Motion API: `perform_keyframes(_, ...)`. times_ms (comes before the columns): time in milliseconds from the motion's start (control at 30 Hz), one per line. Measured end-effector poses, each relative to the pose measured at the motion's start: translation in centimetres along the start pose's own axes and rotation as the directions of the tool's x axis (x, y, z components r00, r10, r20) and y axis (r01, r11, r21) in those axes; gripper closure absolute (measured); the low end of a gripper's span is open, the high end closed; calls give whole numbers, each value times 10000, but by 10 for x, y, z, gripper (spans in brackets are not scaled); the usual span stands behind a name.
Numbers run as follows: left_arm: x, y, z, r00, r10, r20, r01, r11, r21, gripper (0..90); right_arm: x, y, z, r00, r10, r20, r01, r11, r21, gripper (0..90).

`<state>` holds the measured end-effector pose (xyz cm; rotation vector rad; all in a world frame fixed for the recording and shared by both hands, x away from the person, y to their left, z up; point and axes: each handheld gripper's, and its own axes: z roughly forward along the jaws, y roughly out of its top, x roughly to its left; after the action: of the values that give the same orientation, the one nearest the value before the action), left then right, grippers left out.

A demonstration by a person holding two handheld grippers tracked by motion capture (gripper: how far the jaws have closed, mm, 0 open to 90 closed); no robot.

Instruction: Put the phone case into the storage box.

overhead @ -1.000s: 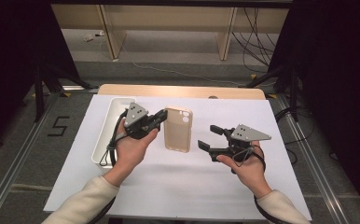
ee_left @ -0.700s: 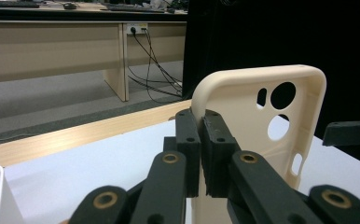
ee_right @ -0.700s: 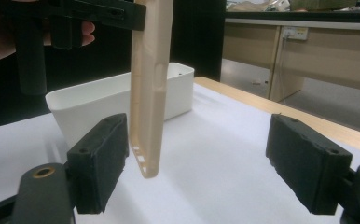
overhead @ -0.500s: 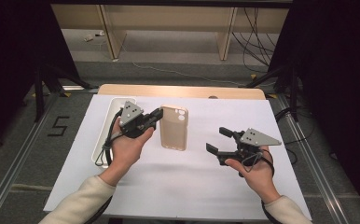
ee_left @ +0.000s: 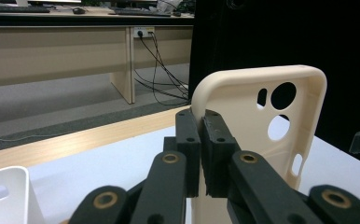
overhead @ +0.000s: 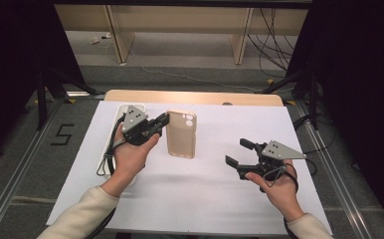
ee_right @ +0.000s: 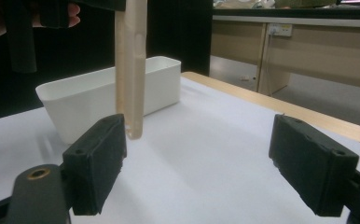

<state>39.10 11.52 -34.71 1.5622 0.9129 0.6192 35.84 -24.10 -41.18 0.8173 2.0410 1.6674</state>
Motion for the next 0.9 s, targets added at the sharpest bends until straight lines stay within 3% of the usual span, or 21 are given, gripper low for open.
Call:
perform_keyframes(200, 2, 3, -2, 10000, 30, -54, -30, 10000, -29, 863, 1, -3, 0, 9999, 104, -108, -106, 9999, -114, 199)
perform_keyframes(300, 3, 3, -3, 10000, 2, -89, -2, 10000, -65, 862, 1, -3, -3, 10000, 6, -53, -5, 9999, 136, 200)
perform_keyframes(333, 4, 3, -4, 10000, 15, -87, -16, 10000, -59, 863, -1, -4, -2, 9998, -215, -18, 215, 9997, -116, 200)
perform_keyframes(367, 5, 3, -4, 10000, 37, -88, -38, 10000, -92, 863, 1, -4, -4, 10000, 42, -73, -41, 10000, 82, 200)
perform_keyframes(400, 5, 3, -4, 9999, -16, -118, 15, 10000, -84, 863, 1, -4, -5, 10000, 1, -37, 0, 9998, 182, 200)
perform_keyframes(767, 9, 7, -8, 9998, -11, -218, 8, 9999, -150, 863, 3, -7, -9, 10000, 67, -37, -67, 10000, 70, 199)
perform_keyframes(800, 10, 7, -9, 9998, -15, -215, 12, 9999, -164, 863, 3, -7, -11, 10000, 31, 36, -31, 9997, 238, 199)
perform_keyframes(900, 10, 8, -10, 9997, -32, -246, 27, 9998, -203, 863, 3, -8, -11, 10000, 62, 14, -62, 10000, 31, 199)
